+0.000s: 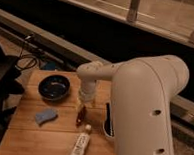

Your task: Drag the pepper across the table

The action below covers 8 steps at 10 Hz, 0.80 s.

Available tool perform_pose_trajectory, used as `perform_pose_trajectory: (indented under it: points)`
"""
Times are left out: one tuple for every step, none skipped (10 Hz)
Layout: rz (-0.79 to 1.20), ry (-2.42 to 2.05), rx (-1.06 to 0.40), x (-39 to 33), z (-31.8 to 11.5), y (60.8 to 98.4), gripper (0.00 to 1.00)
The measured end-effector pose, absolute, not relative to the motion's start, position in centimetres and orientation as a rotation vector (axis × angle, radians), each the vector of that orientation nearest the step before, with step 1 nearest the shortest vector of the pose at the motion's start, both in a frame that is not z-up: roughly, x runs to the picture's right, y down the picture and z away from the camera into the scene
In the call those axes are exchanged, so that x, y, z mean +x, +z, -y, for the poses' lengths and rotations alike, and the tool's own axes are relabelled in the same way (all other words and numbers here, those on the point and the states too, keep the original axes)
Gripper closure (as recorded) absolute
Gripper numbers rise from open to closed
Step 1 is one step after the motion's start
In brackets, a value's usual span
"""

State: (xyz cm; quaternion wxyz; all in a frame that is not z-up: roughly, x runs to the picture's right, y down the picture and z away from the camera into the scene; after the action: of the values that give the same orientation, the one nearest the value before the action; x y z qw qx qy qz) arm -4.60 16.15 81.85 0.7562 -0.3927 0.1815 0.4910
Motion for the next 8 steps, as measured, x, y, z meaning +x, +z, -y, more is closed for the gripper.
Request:
perform_pose_trajectory:
  points:
    - [-0.396,1.070,-0.855,-4.6,-16.2,81.9,0.36]
    - [-0.395,1.073,-0.837,-4.5,-16.2,81.9,0.36]
    - [-0.400,1.065,-0.811,-5.0,-16.3,82.0,0.36]
    - [-0.396,1.063,-0.809,-5.5,-16.3,82.1,0.36]
    - [-0.402,1.062,-0.808,-5.3,-16.5,82.3,0.36]
    - [-0.408,1.059,-0.813,-5.5,-16.8,82.6,0.36]
    - [-0.410,1.055,-0.819,-5.7,-17.0,82.8,0.36]
    - [-0.419,1.053,-0.833,-5.8,-17.5,83.2,0.36]
